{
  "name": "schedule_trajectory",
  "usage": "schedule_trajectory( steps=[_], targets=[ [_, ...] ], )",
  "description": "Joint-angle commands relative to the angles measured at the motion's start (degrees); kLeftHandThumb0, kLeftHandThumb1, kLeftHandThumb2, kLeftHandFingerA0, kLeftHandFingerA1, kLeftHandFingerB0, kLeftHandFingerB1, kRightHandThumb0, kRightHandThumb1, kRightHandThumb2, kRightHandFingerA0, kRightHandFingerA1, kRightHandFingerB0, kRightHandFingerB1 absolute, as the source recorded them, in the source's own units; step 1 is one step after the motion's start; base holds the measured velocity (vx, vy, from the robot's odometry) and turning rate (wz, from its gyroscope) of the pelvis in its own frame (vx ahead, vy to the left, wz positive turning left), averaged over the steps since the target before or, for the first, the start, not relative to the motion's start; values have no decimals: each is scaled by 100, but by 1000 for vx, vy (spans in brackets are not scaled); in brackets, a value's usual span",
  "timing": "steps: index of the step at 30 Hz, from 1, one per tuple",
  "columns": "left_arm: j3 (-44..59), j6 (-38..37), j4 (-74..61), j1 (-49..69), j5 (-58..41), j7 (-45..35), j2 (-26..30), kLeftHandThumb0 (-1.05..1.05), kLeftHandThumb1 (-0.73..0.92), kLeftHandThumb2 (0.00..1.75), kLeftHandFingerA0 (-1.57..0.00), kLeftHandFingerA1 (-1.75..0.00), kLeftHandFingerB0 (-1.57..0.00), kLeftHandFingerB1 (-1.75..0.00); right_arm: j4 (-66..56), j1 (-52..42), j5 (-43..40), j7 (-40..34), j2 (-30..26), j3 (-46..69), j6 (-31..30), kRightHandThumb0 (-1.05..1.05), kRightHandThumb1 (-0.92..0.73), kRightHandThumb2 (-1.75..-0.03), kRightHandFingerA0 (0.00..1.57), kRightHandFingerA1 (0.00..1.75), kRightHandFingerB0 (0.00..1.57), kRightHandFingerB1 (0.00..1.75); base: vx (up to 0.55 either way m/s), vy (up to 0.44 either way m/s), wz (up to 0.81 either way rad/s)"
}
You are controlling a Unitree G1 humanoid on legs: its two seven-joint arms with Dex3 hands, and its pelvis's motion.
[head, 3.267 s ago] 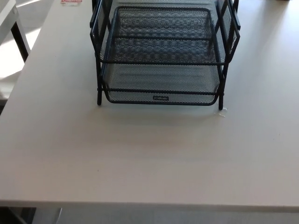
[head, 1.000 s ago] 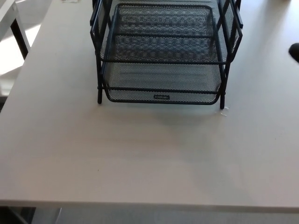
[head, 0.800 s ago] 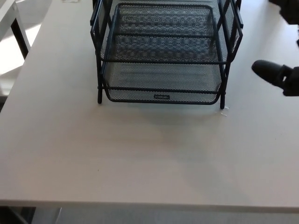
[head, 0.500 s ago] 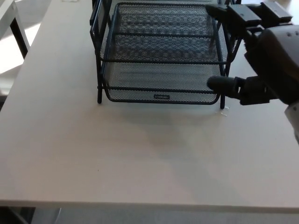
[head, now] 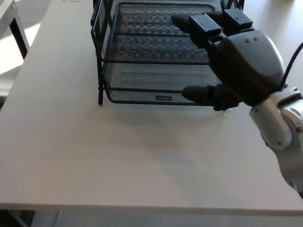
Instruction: The robot uses its right hand to grab the drawer kept on the middle of the desk and pull it out towards the robot
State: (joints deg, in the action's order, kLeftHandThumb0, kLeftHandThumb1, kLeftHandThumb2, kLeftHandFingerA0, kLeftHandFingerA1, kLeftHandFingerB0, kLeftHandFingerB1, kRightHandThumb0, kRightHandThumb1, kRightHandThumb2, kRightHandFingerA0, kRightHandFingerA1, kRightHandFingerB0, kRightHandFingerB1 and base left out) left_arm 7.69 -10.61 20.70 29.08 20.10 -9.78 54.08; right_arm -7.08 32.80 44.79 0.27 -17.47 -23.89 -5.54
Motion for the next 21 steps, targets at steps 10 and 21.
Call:
schedule_trajectory(
  steps=[10,21],
  targets=[
    [-2,-188,156,-102,119,38,54,-33,66,59,-63,-87,-62,-59,2167,1038,1020,-1828,435,-339,229,-39,-14,-84,3,55,0,50,0,0,0],
    [-6,-251,164,-198,80,29,35,-32,66,59,-62,-90,-64,-65,4079,1826,1416,-3493,506,-596,277,-61,-35,-73,17,61,13,47,0,0,0]
  ],
)
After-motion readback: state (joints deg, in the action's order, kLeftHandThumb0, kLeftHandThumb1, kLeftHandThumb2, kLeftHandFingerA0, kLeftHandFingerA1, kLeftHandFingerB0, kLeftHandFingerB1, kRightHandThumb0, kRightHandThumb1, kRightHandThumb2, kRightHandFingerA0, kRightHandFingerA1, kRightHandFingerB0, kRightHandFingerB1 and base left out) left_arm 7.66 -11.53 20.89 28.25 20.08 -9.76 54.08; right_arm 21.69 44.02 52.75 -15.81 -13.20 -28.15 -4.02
